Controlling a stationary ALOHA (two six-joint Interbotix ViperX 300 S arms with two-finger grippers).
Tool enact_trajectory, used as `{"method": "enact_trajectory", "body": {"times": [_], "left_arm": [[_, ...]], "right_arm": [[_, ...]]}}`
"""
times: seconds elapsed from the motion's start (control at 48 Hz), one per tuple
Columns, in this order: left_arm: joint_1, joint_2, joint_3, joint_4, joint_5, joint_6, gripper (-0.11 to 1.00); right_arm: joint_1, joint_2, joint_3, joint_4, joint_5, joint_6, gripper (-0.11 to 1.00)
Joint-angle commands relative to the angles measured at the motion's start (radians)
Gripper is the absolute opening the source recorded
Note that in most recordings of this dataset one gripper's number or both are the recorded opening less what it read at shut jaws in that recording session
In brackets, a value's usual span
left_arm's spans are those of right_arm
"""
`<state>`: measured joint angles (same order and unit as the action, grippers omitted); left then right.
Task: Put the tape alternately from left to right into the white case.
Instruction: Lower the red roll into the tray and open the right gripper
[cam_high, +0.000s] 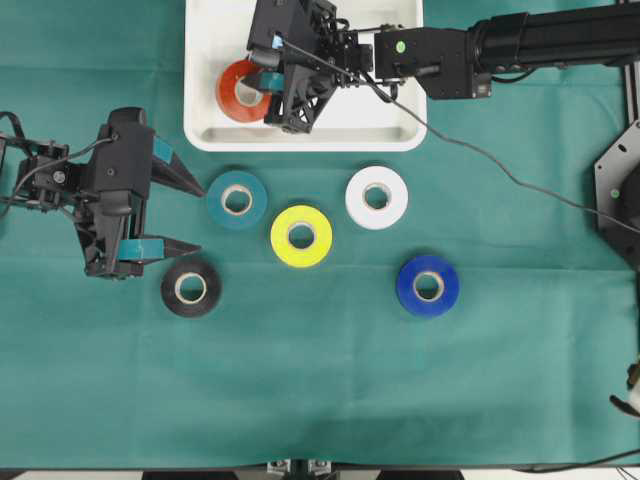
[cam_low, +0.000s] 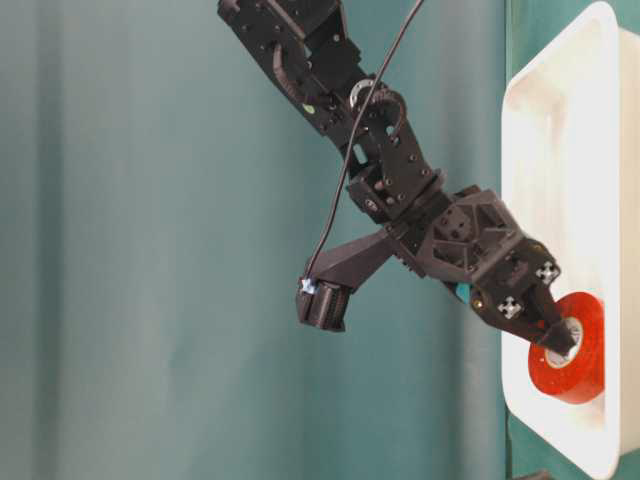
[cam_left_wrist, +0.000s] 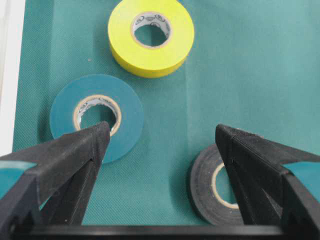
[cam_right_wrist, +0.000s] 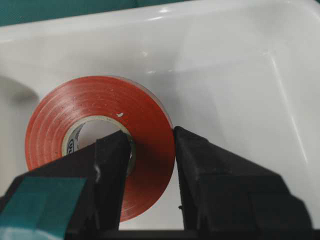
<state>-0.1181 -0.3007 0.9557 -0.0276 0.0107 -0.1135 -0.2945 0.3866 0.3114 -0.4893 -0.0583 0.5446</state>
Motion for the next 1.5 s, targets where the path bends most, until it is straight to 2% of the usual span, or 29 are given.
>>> {"method": "enact_trajectory", "body": {"times": [0.0, 0.479, 0.521, 0.666, 0.708, 0.812, 1.208, 1.479], "left_arm": [[-0.002, -0.003, -0.017, -0.002, -0.011, 0.002, 0.56], [-0.002, 0.0, -0.015, -0.002, -0.011, 0.002, 0.56], [-0.002, 0.0, -0.015, -0.002, -0.011, 0.002, 0.56], [-0.002, -0.002, -0.011, -0.002, -0.009, 0.002, 0.56], [-0.002, -0.003, -0.009, -0.002, -0.009, 0.002, 0.56], [-0.002, -0.003, -0.009, -0.002, -0.009, 0.002, 0.56], [-0.002, -0.005, -0.009, -0.002, -0.009, 0.002, 0.56], [-0.002, -0.005, -0.009, -0.002, -0.009, 0.002, 0.56]], "right_arm": [[-0.002, -0.02, -0.028, -0.005, 0.0, 0.0, 0.31], [0.02, -0.021, -0.023, -0.018, -0.002, 0.002, 0.32], [0.023, -0.021, -0.023, -0.026, 0.003, 0.002, 0.41], [0.029, -0.038, -0.02, -0.046, 0.017, 0.008, 0.84], [0.028, -0.043, -0.02, -0.046, 0.018, 0.009, 0.91], [0.029, -0.057, -0.018, -0.046, 0.02, 0.009, 0.86], [0.041, -0.078, -0.017, -0.046, 0.02, 0.011, 0.87], [0.081, -0.164, 0.035, -0.048, 0.018, 0.009, 0.86]]}}
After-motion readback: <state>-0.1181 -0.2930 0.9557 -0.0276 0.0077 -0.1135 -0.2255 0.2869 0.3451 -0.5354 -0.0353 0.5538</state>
